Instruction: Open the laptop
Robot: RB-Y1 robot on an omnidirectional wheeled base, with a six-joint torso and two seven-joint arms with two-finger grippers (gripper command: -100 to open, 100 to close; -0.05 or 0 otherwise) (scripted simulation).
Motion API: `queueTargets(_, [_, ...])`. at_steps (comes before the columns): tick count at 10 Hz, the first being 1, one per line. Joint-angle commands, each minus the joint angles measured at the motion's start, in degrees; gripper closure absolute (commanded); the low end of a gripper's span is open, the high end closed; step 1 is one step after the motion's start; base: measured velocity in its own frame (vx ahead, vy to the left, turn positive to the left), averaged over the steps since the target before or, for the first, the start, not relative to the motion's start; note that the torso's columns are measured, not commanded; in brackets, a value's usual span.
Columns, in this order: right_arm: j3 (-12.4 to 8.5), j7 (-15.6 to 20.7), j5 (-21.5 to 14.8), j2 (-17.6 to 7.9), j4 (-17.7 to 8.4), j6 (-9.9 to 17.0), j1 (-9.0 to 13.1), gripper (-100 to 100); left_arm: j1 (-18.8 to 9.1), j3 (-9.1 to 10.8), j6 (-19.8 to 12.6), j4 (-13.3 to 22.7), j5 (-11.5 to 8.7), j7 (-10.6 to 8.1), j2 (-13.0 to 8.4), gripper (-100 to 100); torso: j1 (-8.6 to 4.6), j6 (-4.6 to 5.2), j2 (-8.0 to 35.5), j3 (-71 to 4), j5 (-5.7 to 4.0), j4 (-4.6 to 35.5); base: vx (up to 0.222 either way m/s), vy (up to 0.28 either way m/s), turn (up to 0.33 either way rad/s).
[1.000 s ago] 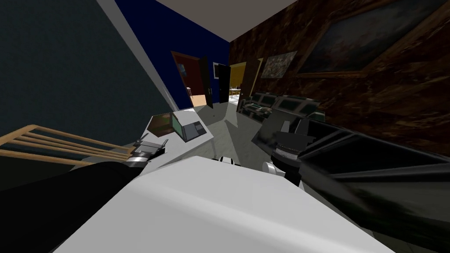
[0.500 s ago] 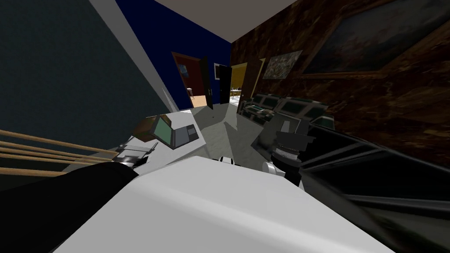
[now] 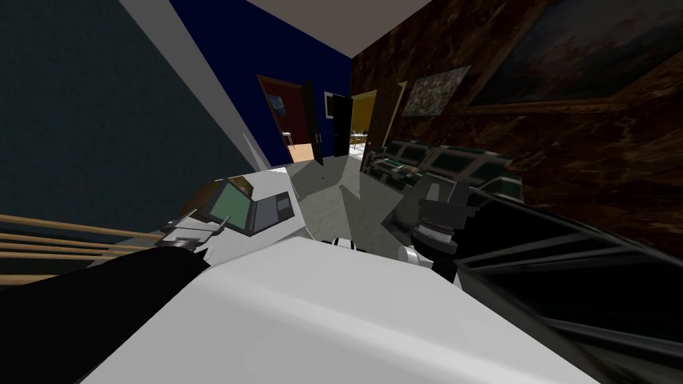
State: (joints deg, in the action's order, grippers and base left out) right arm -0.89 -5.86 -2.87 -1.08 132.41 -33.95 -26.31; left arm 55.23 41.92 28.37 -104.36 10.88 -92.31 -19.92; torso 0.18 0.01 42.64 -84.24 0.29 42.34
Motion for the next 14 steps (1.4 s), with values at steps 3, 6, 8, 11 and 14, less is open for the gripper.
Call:
queueTargets(3, [0.0,0.0,0.0,0.0,0.0,0.0,0.0,0,1.8,0.88,-1.4,1.9,3.3,5.08,-2.4,100,-0.13,0.22,-0.9,-0.5,0.31,-0.4,0.086,-0.128,-0.022])
queueTargets(6, [0.0,0.0,0.0,0.0,0.0,0.0,0.0,0,2.8,1.41,-2.2,3.0,5.3,8.13,-3.9,100,0.5,0.27,-0.8,-0.5,0.31,-0.3,0.075,-0.102,-0.045])
queueTargets(8, [0.0,0.0,0.0,0.0,0.0,0.0,0.0,0,3.5,1.77,-2.8,3.8,6.7,10.16,-4.8,100,0.45,-0.03,-0.5,-0.3,0.12,-0.1,0.081,-0.094,-0.044])
queueTargets(11, [0.0,0.0,0.0,0.0,0.0,0.0,0.0,0,-1.6,-2.67,-4.6,7.1,3.4,13.81,-3.8,100,0.36,-0.61,0.3,0.2,0.16,0.0,-0.037,-0.025,0.157])
queueTargets(14, [0.0,0.0,0.0,0.0,0.0,0.0,0.0,0,-8.0,-4.42,-4.6,10.7,3.4,17.04,-3.8,100,1.1,-0.65,0.0,0.2,0.81,-0.2,-0.029,-0.005,0.033])
